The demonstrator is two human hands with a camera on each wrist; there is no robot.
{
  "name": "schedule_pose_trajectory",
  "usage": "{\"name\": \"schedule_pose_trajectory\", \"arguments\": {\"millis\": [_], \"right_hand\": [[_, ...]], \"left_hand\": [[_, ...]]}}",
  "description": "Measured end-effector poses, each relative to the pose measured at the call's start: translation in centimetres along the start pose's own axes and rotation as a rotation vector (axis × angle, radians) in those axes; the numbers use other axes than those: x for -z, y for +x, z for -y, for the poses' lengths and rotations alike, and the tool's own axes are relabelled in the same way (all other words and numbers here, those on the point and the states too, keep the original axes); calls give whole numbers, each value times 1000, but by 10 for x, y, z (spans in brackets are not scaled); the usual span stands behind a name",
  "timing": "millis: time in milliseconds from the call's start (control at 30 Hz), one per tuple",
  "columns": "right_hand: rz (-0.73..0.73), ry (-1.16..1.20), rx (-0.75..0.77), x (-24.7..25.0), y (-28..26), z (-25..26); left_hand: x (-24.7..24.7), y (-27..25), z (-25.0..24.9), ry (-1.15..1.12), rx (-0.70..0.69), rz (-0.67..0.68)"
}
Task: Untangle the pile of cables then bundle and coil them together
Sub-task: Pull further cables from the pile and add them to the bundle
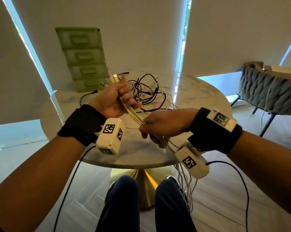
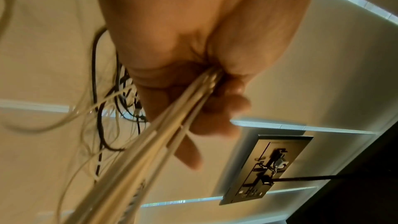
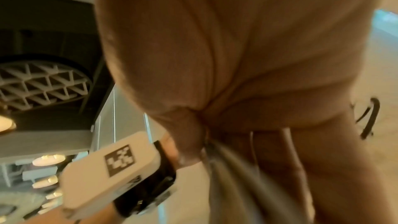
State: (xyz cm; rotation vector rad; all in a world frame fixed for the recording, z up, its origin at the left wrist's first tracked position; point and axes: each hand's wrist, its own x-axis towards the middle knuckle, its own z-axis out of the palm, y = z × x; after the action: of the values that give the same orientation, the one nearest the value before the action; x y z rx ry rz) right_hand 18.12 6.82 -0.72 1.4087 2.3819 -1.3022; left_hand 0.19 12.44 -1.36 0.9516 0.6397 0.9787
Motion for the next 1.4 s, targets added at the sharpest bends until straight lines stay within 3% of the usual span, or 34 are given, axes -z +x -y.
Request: {"name": "schedule_pose_trajectory", "arguments": {"millis": [200,333,533,600,733,967,1400], "right_hand": [[-143,-272,-78,35,21,-2],[-93,-559,-107,26,64,8],[-55,-723,-41,18,91,24],[-178,-660,18,25,86,23],[-503,-234,166,46,72,20],[-429,-168,245,30,75,21],[-470,-266,192,33,73,18]], "left_hand": [[43,-14,-17,50,40,-76],[55,-19,-15,136,45,-189],[68,-22,-14,151,21,-250],[72,-21,-12,144,25,-277],[71,-14,-7,118,37,-308],[55,-5,-2,8,-20,-120],[40,-5,4,54,-117,-96]]}}
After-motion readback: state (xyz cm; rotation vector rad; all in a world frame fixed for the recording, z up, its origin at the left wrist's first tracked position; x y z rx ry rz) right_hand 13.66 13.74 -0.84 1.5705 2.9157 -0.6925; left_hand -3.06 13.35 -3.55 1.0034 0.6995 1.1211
